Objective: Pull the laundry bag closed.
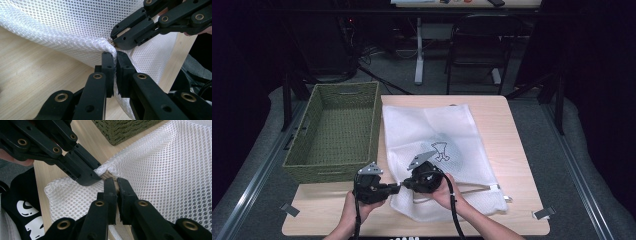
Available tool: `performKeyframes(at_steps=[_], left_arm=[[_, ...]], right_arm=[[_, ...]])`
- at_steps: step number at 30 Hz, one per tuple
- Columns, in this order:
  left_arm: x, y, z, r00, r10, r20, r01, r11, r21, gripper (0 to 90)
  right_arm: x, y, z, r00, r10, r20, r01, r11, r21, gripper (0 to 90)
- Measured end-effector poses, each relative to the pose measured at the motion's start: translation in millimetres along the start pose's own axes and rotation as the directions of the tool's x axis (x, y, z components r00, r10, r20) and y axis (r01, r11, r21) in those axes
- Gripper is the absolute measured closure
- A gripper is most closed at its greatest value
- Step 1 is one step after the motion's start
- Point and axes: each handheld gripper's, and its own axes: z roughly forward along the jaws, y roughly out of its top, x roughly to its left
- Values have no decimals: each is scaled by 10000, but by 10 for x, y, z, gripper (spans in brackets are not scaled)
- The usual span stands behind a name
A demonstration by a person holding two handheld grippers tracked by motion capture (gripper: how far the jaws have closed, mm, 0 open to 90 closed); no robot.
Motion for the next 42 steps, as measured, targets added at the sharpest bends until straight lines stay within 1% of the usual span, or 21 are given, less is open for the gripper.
performKeyframes(at_steps=[3,5,9,10,12,18,21,22,24,27,29,30,31,33,34,35,36,37,39,41,42], left_arm=[[-4,-1,-1,9999,22,-133,-22,10000,10,866],[-11,0,-1,9997,84,-210,-84,10000,-3,867],[-11,-2,-3,9996,25,-273,-26,10000,-53,868],[-16,-2,-4,9996,30,-275,-31,10000,-52,869],[-17,-4,-12,9995,32,-316,-34,10000,-43,870],[-37,-15,-18,9992,17,-404,-22,9999,-105,871],[-33,-17,-26,9991,37,-425,-43,9999,-157,871],[-29,-19,-37,9990,7,-439,-16,9998,-208,871],[-19,-23,-51,9991,-31,-412,22,9997,-233,871],[-28,-28,-49,9993,-16,-374,10,9999,-163,866],[-20,-25,-47,9995,11,-313,-14,10000,-97,839],[-15,-21,-44,9996,-55,-273,53,10000,-64,753],[-10,-15,-33,9998,-22,-213,22,10000,8,753],[2,-4,-6,9999,-108,-98,109,9999,39,656],[7,3,15,9999,-37,-141,38,10000,90,649],[7,6,32,9999,-15,-154,17,9999,111,652],[7,6,44,9999,9,-103,-8,9999,105,717],[-1,4,52,9997,69,-231,-67,9999,82,717],[-13,-1,57,9996,112,-256,-109,9999,90,813],[-42,0,65,9988,304,-377,-298,9994,151,850],[-50,0,67,9986,339,-403,-331,9993,183,860]], right_arm=[[5,6,0,9999,-81,88,80,9999,128,871],[-1,4,2,9999,69,73,-70,9999,110,872],[-8,-4,-7,9998,210,69,-211,9996,162,872],[-4,-3,-8,9994,350,56,-351,9992,212,873],[-11,-3,-7,9995,314,27,-314,9994,168,873],[-7,-15,-13,9984,564,-3,-563,9980,269,873],[-2,-18,-17,9983,581,86,-584,9975,387,874],[-17,-28,-19,9978,657,-21,-656,9972,349,873],[-47,-46,-28,9964,842,45,-843,9956,419,873],[-36,-62,-40,9977,680,57,-681,9966,453,873],[-34,-65,-32,9976,696,-9,-694,9964,487,872],[-28,-68,-27,9981,615,13,-615,9968,504,871],[-28,-68,-27,9981,615,13,-615,9968,504,871],[-22,-64,-27,9991,429,20,-430,9977,517,870],[-14,-58,-26,9994,338,-2,-337,9983,466,871],[0,-54,-26,9996,279,7,-279,9984,493,871],[26,-49,-27,9998,188,73,-191,9985,512,870],[26,-49,-27,9998,188,73,-191,9985,512,870],[35,-57,-26,9997,117,219,-129,9984,558,870],[24,-65,-16,9997,21,246,-36,9981,613,871],[25,-70,-8,9996,85,274,-103,9976,689,871]])
